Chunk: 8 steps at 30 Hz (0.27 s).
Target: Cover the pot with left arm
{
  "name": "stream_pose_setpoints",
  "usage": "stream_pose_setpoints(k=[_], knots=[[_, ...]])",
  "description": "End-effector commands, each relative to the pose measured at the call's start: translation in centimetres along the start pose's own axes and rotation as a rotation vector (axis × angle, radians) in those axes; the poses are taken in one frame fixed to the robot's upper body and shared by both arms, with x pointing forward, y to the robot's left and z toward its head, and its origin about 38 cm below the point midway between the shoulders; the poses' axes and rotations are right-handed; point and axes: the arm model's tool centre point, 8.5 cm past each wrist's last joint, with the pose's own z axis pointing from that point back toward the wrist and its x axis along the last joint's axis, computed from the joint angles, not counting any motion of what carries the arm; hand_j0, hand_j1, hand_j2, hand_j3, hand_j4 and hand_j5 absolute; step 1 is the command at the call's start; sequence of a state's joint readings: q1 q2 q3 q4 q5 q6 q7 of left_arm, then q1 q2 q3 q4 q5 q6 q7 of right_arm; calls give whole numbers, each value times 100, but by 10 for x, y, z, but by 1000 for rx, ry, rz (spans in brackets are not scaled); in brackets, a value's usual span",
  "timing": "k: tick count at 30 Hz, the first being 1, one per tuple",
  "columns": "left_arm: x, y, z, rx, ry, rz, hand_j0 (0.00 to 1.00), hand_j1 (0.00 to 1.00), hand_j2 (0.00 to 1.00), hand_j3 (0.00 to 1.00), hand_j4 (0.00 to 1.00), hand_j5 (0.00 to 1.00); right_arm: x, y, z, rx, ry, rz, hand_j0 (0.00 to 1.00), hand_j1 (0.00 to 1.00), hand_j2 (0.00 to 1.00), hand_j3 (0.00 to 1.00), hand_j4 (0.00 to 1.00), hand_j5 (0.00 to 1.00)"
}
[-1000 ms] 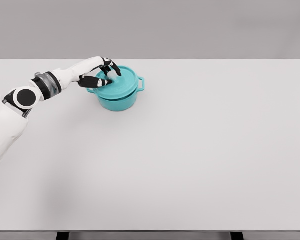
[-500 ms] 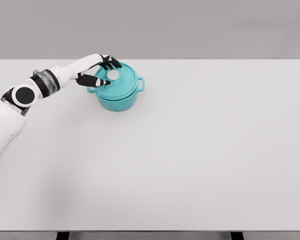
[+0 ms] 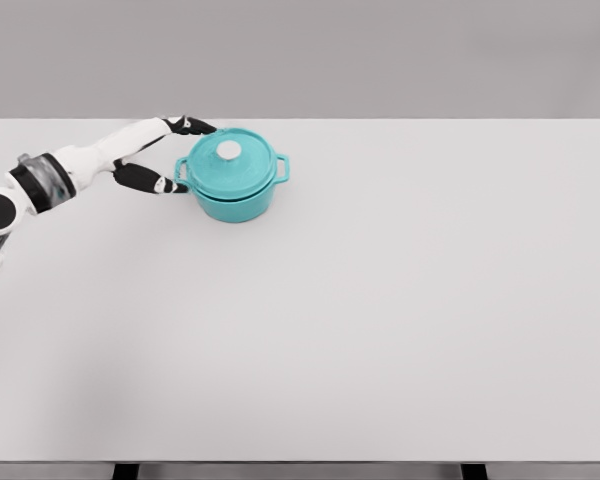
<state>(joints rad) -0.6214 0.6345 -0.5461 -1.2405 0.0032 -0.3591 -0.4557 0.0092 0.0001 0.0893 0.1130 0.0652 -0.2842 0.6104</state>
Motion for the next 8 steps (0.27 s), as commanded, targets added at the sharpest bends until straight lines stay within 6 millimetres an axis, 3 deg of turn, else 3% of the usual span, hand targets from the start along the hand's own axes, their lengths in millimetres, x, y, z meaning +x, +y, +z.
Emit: stream_pose_setpoints(k=[1,4,8], knots=[[34,53,50,34,-115,-81,100,100,100,100,100,100,0,0,0,1,0,1,100,100,100,100,100,100],[12,50,119,22,-120,-156,100,100,100,100,100,100,0,0,0,0,-1,2,100,100,100,100,100,100],[-12,47,138,30,-41,-123,100,100,100,100,100,100,0,0,0,1,0,1,100,100,100,100,100,100]])
